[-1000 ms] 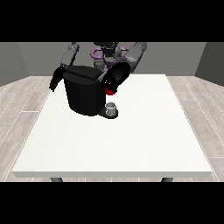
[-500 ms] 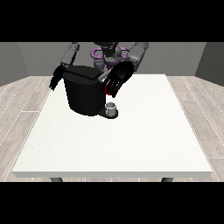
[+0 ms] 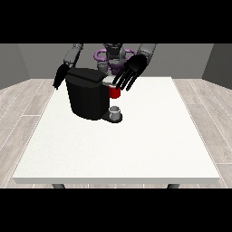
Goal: Insert the coffee pod into the coffee machine and close the lid
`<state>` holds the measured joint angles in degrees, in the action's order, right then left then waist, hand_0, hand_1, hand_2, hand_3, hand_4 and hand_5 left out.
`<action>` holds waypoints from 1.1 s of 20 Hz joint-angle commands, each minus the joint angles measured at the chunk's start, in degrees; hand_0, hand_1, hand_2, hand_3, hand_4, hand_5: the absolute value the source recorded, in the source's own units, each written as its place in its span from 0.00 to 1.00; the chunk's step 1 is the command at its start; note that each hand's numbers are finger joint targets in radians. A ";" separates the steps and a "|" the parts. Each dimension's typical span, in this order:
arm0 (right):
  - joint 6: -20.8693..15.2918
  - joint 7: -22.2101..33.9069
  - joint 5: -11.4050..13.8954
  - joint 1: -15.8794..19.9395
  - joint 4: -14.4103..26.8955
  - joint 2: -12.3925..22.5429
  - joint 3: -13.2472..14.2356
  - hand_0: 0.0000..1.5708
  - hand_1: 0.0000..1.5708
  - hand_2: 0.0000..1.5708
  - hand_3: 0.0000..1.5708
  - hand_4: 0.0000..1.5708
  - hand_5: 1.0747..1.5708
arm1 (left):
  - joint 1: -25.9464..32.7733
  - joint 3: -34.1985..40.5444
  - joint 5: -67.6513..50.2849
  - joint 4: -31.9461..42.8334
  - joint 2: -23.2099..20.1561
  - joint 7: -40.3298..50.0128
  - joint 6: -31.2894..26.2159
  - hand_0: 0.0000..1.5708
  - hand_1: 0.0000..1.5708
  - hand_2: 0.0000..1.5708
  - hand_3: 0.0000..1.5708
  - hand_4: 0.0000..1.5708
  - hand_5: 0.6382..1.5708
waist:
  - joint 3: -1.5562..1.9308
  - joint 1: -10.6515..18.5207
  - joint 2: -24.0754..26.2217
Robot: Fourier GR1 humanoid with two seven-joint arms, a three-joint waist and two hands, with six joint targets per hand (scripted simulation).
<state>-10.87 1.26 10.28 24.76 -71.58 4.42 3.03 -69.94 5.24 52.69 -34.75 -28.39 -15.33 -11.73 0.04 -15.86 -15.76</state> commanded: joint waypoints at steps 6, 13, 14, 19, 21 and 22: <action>-0.99 -5.47 -1.53 -10.38 4.17 -1.31 1.91 0.00 0.00 0.00 0.00 0.00 1.00 | 11.42 1.40 -5.24 -2.22 8.71 -1.13 -1.73 0.00 0.00 0.18 0.00 0.00 1.00 | -0.03 8.86 12.63; 0.99 -4.76 -4.16 -14.56 2.50 -1.01 3.17 0.00 0.00 0.00 0.00 0.00 1.00 | 22.93 17.79 -25.93 0.20 22.68 -4.10 -1.70 0.00 0.00 0.00 0.00 0.26 1.00 | -0.22 15.00 23.57; 3.58 -5.67 -5.77 -14.50 1.63 0.05 3.58 0.00 0.00 0.00 0.00 0.00 1.00 | 25.10 18.73 -27.21 0.25 23.23 -5.70 -1.80 0.00 0.00 0.00 0.00 0.00 1.00 | -0.18 15.83 24.70; 7.81 -2.54 -6.86 -14.27 -1.77 0.08 0.92 0.00 0.00 0.00 0.00 0.00 1.00 | 34.03 17.50 -27.86 1.19 26.29 -6.60 -4.33 0.00 0.00 0.00 0.00 0.27 1.00 | -0.06 19.52 32.15; 8.36 -0.28 -5.28 -12.88 -2.87 1.99 -0.02 0.00 0.00 0.00 0.00 0.00 1.00 | 36.08 17.09 -27.92 1.18 27.21 -4.64 -4.47 0.00 0.00 0.00 0.00 0.24 1.00 | -0.06 21.24 34.34; 8.92 2.03 -6.23 -11.70 -3.69 2.55 0.64 0.00 0.00 0.00 0.00 0.04 1.00 | 34.87 18.04 -29.30 0.43 26.78 -1.82 -4.93 0.00 0.00 0.00 0.00 0.21 1.00 | -0.04 21.04 34.83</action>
<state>-4.01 -0.41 4.47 11.68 -73.29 5.14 3.99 -38.23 22.49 25.50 -33.95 -3.26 -20.00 -15.60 -0.05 3.02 15.08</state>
